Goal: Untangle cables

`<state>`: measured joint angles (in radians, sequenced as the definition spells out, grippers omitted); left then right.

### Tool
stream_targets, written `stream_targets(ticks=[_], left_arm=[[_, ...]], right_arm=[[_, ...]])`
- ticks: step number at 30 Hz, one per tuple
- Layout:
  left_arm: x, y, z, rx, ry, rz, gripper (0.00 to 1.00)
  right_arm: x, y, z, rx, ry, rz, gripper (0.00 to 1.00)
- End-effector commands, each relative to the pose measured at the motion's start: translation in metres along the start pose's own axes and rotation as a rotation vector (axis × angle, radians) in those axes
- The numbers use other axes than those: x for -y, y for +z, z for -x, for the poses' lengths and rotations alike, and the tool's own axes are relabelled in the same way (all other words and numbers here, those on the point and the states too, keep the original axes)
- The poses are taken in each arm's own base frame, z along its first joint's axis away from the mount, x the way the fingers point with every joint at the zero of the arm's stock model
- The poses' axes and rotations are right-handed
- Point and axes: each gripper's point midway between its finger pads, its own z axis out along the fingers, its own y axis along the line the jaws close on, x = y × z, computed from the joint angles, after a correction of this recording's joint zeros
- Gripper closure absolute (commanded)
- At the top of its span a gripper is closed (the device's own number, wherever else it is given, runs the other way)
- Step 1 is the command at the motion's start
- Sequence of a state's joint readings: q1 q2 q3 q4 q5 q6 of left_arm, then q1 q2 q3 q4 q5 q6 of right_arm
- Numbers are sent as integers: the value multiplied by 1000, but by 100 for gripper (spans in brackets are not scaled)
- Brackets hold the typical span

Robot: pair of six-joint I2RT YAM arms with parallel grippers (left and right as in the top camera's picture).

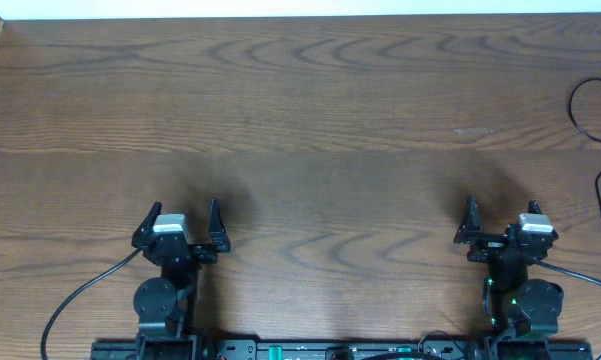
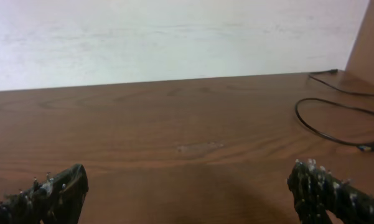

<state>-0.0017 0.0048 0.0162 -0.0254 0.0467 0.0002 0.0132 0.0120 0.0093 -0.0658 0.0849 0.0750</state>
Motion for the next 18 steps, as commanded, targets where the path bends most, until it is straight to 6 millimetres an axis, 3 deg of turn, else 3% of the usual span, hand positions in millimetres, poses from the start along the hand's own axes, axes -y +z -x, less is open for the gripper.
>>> stream_targets(ticks=[1, 18], left_arm=[[-4, 1, -16, -55, 6, 21, 0], [-4, 1, -16, -55, 7, 21, 0]], right_arm=[[7, 0, 0, 8, 42, -40, 1], [-2, 0, 0, 3, 16, 1, 1]])
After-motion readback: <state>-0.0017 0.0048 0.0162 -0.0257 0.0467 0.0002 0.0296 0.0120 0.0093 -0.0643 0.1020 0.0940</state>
